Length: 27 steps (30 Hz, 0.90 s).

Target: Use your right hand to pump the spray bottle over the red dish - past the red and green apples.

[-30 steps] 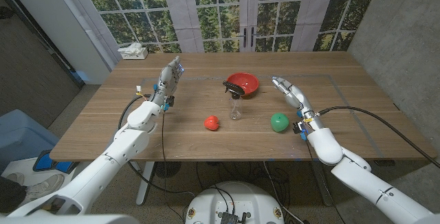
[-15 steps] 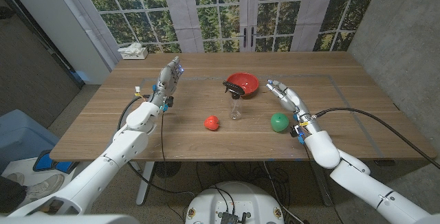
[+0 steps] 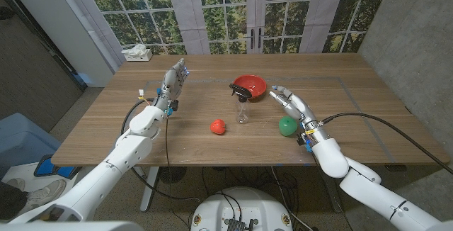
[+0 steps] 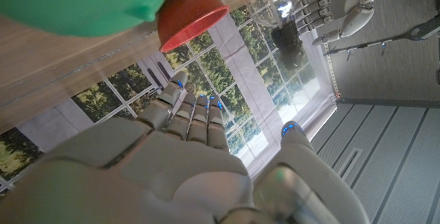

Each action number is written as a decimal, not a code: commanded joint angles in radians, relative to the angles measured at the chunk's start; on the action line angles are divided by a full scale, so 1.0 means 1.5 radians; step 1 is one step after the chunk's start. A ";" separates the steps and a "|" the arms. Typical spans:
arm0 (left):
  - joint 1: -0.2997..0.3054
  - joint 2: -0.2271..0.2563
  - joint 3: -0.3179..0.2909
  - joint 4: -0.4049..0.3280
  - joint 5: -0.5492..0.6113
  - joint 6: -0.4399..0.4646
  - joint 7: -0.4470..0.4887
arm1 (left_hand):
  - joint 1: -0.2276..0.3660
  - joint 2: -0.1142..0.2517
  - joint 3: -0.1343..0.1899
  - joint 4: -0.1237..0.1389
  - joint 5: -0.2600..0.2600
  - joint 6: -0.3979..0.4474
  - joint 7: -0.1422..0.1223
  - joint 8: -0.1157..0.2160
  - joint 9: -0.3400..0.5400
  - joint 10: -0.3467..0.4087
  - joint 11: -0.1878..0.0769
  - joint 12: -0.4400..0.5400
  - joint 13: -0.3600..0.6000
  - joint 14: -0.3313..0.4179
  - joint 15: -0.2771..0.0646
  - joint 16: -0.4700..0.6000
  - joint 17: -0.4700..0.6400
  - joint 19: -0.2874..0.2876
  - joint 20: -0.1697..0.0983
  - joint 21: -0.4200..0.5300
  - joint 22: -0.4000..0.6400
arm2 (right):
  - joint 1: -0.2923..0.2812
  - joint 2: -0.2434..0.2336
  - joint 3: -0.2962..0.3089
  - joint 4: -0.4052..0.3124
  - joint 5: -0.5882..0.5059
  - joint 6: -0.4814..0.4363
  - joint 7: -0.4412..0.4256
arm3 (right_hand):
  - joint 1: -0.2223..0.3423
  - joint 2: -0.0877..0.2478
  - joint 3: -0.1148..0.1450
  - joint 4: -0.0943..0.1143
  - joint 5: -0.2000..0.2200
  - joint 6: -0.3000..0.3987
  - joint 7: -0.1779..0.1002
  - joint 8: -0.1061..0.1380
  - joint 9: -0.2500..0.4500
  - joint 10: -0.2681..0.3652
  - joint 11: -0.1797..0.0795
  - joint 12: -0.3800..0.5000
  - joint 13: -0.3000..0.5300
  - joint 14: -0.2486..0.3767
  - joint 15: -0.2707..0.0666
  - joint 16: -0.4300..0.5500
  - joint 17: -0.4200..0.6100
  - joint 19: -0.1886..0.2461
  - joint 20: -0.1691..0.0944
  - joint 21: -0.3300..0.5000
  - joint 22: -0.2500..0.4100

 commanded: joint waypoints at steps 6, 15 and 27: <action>0.011 0.004 -0.003 -0.009 -0.002 -0.004 -0.001 | -0.002 0.052 0.002 -0.005 0.002 -0.003 0.000 0.001 0.003 -0.050 0.001 0.000 0.002 -0.076 -0.047 0.000 0.001 0.001 -0.061 -0.002 0.002 | -0.019 -0.009 -0.014 -0.030 -0.047 -0.030 -0.015 | 0.023 0.008 0.011 -0.015 0.005 -0.002 -0.003 -0.002 0.002 0.004 -0.004 0.001 0.001 0.000 -0.003 0.002 -0.003 0.005 -0.002 -0.005 0.002; 0.016 0.005 -0.007 -0.008 -0.006 -0.012 -0.007 | -0.003 0.052 0.002 -0.006 0.002 -0.003 0.000 0.001 0.003 -0.050 0.001 0.000 0.002 -0.076 -0.048 -0.001 0.001 0.001 -0.061 -0.004 0.002 | -0.030 -0.008 -0.024 -0.058 -0.069 -0.061 -0.019 | 0.057 0.018 0.027 -0.042 0.001 -0.010 -0.005 -0.004 0.002 -0.002 -0.009 -0.002 -0.001 -0.002 -0.005 0.001 -0.011 0.009 -0.010 -0.011 0.002; 0.015 0.004 -0.011 0.010 -0.019 -0.023 -0.028 | -0.003 0.052 0.002 -0.007 0.001 -0.004 0.000 0.001 0.003 -0.051 0.000 0.000 0.002 -0.077 -0.047 -0.001 0.001 0.002 -0.062 -0.006 0.002 | -0.029 -0.007 -0.043 -0.087 -0.087 -0.113 -0.011 | 0.094 0.018 0.040 -0.075 -0.004 -0.034 0.001 -0.009 0.002 -0.023 -0.013 -0.007 -0.003 -0.016 -0.003 -0.004 -0.021 0.010 -0.013 -0.022 0.002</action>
